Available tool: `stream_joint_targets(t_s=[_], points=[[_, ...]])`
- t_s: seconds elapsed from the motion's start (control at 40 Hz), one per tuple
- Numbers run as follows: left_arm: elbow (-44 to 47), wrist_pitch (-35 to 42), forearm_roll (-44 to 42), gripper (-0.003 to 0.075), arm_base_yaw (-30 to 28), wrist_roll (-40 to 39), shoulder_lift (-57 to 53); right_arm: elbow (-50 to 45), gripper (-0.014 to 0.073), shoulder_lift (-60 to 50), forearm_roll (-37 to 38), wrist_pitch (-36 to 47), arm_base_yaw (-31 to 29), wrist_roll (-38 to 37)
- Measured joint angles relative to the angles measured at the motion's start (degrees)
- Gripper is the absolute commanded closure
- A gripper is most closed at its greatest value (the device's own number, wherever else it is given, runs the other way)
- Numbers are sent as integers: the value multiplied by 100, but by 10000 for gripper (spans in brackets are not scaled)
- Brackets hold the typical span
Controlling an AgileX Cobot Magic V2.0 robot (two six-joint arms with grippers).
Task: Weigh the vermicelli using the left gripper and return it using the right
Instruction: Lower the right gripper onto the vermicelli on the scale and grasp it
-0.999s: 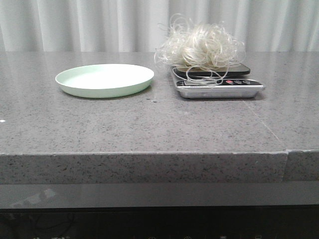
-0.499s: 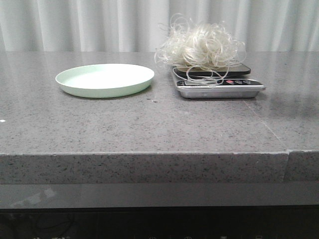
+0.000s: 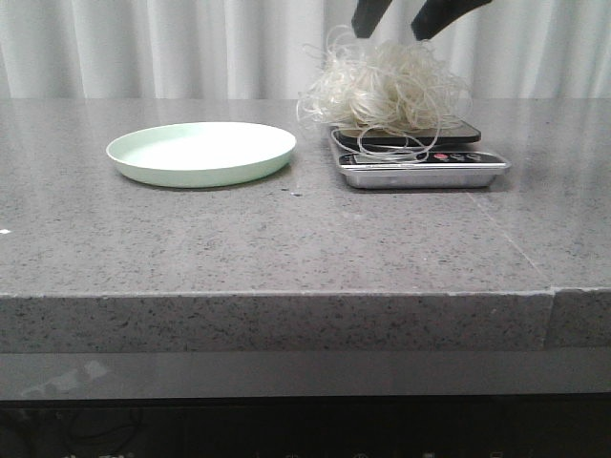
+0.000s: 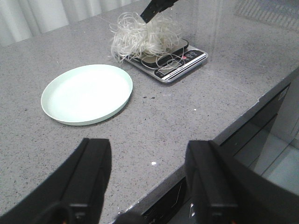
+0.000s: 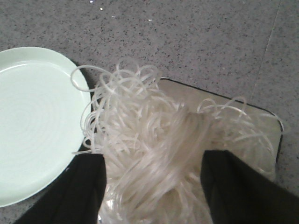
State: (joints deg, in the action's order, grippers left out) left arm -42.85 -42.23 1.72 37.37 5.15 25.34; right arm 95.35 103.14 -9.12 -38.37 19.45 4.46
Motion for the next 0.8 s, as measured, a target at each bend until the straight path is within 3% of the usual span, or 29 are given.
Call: stream_joint_targets(t_s=[0.225,0.449,0.549,0.799], points=[[0,0,10,281,0,0,0,204,62,421,134,-110,-76,9],[0,0,10,281,0,0,0,215,360,423,144,-221,-71,9],[0,0,10,281,0,0,0,215,433,423,144,-243,-71,9],[0,10,10,281,0,0,0,497,442,433,156,-641,-71,9]])
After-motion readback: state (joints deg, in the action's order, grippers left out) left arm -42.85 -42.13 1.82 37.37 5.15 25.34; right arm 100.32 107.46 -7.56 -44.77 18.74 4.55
